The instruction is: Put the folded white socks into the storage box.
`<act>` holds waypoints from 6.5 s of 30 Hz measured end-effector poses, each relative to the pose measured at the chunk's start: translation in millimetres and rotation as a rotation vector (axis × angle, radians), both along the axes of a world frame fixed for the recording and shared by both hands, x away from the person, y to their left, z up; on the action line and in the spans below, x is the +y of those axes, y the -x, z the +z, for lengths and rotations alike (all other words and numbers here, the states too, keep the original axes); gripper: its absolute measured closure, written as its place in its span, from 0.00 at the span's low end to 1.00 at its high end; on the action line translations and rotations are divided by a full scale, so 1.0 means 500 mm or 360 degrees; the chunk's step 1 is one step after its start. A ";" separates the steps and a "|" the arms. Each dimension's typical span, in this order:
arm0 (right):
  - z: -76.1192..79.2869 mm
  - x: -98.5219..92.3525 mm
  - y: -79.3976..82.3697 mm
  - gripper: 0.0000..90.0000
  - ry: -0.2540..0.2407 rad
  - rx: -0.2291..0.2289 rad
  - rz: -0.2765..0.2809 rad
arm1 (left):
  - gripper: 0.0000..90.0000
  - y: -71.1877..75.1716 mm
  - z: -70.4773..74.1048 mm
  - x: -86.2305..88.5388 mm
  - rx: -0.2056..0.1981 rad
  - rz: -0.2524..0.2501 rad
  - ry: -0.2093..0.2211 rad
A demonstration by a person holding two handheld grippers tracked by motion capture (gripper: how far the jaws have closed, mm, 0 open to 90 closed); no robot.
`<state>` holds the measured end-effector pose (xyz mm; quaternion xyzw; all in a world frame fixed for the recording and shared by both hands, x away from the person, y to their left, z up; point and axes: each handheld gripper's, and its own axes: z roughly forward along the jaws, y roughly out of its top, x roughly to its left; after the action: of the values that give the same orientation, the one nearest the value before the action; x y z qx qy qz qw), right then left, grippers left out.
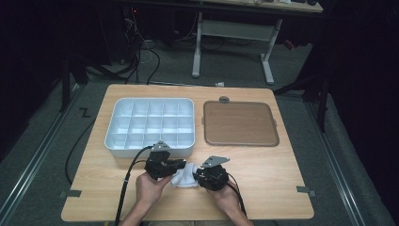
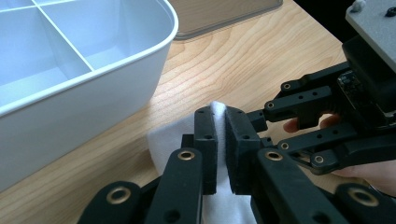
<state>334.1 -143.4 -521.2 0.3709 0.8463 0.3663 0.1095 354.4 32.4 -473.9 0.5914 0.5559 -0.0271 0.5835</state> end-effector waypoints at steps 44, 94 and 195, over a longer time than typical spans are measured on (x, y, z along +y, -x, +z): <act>0.001 0.000 -0.009 0.83 0.0005 0.0012 0.0035 | 0.93 -0.031 -0.043 -0.066 0.0012 -0.0072 -0.0082; 0.004 -0.007 0.037 0.73 0.0017 -0.0039 0.0044 | 0.59 -0.029 -0.036 -0.031 -0.0079 -0.0012 -0.0081; 0.024 -0.101 0.015 0.68 -0.0043 -0.0162 -0.0223 | 0.40 -0.017 -0.064 0.028 0.0019 0.0234 -0.0116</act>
<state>326.5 -194.1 -509.1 0.4115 0.8067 0.3875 0.1726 362.8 46.3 -506.2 0.5697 0.6018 0.0327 0.5587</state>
